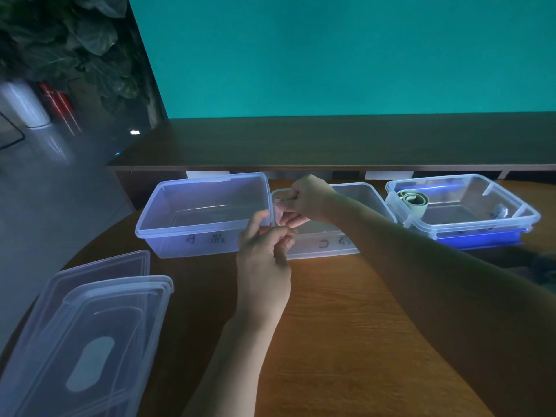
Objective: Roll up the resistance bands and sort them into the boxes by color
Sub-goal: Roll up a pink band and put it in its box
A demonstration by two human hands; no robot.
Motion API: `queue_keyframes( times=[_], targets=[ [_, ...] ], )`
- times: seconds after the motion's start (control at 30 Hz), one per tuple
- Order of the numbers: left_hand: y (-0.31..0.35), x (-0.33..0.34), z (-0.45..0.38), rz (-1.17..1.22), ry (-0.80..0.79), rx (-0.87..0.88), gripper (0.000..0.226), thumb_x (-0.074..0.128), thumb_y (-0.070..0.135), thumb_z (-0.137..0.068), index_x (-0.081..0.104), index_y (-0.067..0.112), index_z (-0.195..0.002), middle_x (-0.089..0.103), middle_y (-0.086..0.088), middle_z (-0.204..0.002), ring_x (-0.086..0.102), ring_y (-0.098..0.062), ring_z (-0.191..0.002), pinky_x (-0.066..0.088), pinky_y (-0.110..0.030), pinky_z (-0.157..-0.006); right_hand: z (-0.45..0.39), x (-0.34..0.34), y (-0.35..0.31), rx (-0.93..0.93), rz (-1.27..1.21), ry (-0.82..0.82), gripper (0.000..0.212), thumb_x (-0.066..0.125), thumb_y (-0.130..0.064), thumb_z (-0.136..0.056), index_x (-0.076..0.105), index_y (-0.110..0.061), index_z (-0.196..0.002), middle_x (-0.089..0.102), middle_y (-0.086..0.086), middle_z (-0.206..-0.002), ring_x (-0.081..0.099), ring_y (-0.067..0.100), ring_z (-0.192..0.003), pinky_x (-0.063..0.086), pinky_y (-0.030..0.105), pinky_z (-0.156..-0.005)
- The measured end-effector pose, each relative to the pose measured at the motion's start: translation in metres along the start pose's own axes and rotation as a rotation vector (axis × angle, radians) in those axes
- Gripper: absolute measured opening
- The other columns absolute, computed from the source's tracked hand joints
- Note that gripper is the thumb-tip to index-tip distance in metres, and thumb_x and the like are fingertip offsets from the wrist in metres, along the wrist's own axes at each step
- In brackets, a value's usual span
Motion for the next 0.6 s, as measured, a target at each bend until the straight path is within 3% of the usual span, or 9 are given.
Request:
queue_keyframes(
  times=[0.13,0.4,0.53,0.6],
  targets=[
    [-0.002,0.001,0.001,0.005,-0.006,-0.001,0.017,0.071,0.001,-0.09,0.078,0.015,-0.095,0.057,0.003,-0.137,0.056,-0.01,-0.117,0.047,-0.014,-0.096,0.002,0.001,0.0,0.101,-0.114,0.023,0.032,0.072,-0.02,-0.093,0.07,0.011,-0.101,0.076,0.018,-0.081,0.076,0.023,-0.073,0.063,0.036,-0.077],
    [-0.003,0.0,0.001,0.009,-0.017,-0.004,0.016,0.071,0.003,-0.09,0.078,0.016,-0.095,0.056,0.003,-0.138,0.056,-0.009,-0.113,0.045,-0.008,-0.093,0.003,-0.001,0.006,0.157,-0.196,0.033,0.044,0.077,-0.026,-0.089,0.068,0.01,-0.114,0.077,0.014,-0.085,0.077,0.021,-0.084,0.06,0.039,-0.09],
    [-0.006,0.002,0.002,0.004,-0.018,0.001,0.017,0.072,0.004,-0.09,0.079,0.017,-0.098,0.055,-0.001,-0.14,0.058,-0.015,-0.113,0.056,-0.03,-0.095,0.005,-0.004,0.011,0.138,-0.187,0.016,0.05,0.082,-0.026,-0.083,0.068,0.009,-0.116,0.078,0.012,-0.088,0.077,0.021,-0.085,0.059,0.041,-0.093],
    [-0.007,0.002,0.002,0.008,-0.004,-0.004,0.016,0.072,0.007,-0.089,0.079,0.018,-0.098,0.054,-0.002,-0.141,0.059,-0.016,-0.113,0.056,-0.033,-0.096,0.007,-0.005,0.011,0.134,-0.179,0.003,0.053,0.083,-0.027,-0.081,0.067,0.009,-0.116,0.078,0.012,-0.088,0.077,0.021,-0.085,0.059,0.042,-0.094]
  ],
)
Point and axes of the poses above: each hand's wrist, its own z-axis away from the middle knuckle, its own x-axis out of the palm, y = z × x, the point moved 5 cm from there along -z, towards the middle knuckle
